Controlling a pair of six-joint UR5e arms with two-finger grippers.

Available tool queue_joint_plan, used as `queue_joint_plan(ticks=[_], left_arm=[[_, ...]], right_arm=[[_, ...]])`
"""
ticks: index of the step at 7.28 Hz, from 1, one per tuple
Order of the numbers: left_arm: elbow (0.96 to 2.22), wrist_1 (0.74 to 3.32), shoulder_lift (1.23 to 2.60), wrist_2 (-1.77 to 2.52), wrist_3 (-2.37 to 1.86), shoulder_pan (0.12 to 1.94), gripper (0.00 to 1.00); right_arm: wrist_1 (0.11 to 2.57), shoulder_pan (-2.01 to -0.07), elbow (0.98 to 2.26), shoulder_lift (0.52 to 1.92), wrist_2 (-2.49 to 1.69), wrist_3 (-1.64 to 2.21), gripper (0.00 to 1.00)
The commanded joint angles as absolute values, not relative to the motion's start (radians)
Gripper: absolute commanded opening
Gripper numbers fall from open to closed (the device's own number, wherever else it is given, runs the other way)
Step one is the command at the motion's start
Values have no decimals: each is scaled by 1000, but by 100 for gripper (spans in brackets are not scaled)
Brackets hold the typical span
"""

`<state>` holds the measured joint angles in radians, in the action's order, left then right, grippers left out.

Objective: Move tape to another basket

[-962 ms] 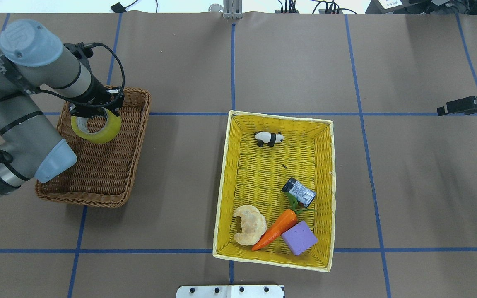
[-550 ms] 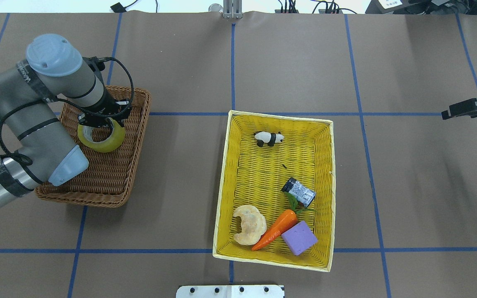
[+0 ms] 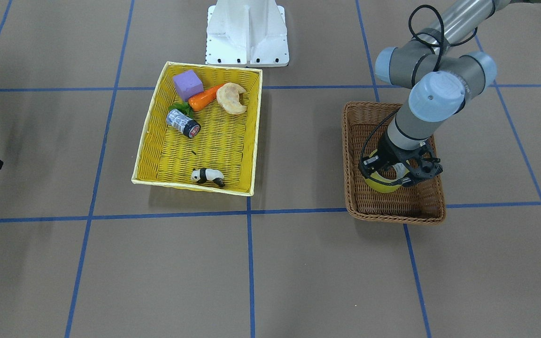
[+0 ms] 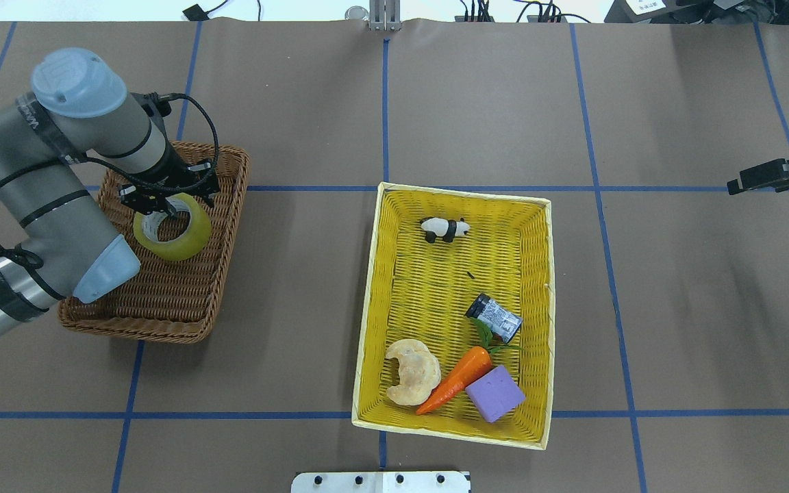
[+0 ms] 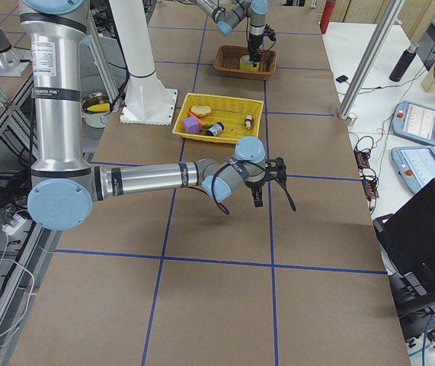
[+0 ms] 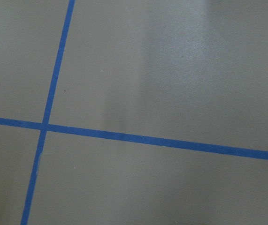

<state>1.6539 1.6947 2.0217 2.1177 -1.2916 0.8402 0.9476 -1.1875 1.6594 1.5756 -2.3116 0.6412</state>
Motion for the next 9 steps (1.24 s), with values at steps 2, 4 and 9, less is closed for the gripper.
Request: queue_joint_plan(ticks=[2, 4, 9], left_arm=[[1955, 1347, 1962, 2149, -816, 1035, 99], [1929, 1333, 1869, 2277, -528, 1260, 99], [1551, 1511, 1747, 2424, 6, 1580, 99]], right_arm=[[1040, -1221, 1690, 1562, -2319, 638, 100], [1122, -1287, 1692, 1545, -2350, 567, 100], [1394, -1506, 1700, 1575, -2385, 137, 100]])
